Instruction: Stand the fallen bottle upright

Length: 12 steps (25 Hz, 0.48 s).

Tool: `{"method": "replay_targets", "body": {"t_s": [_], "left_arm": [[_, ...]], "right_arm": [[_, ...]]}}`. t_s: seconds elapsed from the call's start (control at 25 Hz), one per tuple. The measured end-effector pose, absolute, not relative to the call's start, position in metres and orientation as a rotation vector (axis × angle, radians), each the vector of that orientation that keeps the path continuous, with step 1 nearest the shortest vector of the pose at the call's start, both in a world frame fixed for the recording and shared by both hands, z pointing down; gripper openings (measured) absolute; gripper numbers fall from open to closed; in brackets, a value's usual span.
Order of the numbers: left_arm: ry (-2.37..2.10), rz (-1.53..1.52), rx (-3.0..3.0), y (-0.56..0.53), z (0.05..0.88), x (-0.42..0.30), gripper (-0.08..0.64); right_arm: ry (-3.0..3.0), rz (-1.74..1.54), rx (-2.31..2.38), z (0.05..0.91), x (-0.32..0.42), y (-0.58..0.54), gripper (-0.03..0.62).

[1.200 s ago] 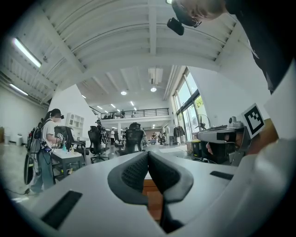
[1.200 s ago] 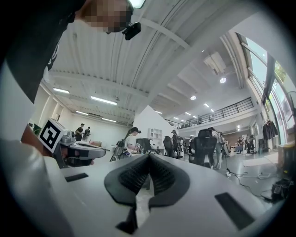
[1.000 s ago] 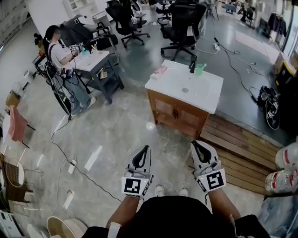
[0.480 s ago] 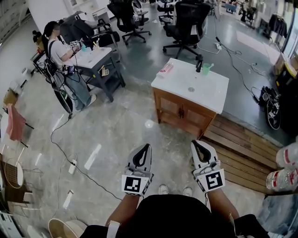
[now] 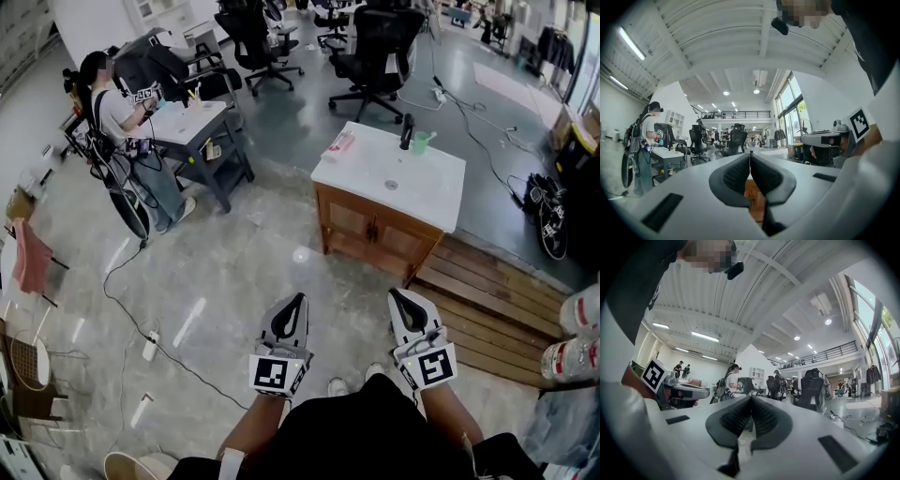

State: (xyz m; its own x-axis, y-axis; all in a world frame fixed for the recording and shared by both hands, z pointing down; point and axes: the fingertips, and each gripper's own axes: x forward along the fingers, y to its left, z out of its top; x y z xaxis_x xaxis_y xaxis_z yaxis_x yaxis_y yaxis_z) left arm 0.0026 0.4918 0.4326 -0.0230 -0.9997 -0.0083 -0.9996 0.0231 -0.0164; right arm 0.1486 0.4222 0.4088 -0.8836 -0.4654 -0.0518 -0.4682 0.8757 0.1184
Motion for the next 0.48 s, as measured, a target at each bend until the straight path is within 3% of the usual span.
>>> {"method": "replay_targets", "body": {"t_s": [0.08, 0.24, 0.48], "left_arm": [[2.211, -0.013, -2.218, 0.485, 0.433, 0.001, 0.038], [2.198, -0.028, -2.253, 0.462, 0.44, -0.005, 0.174], [2.224, -0.075, -2.209, 0.424, 0.445, -0.022, 0.303]], "right_arm": [[3.025, 0.194, -0.756, 0.41, 0.144, 0.418, 0.014], [3.025, 0.165, -0.765, 0.417, 0.136, 0.395, 0.014], [3.013, 0.119, -0.843, 0.426, 0.141, 0.339, 0.014]]}}
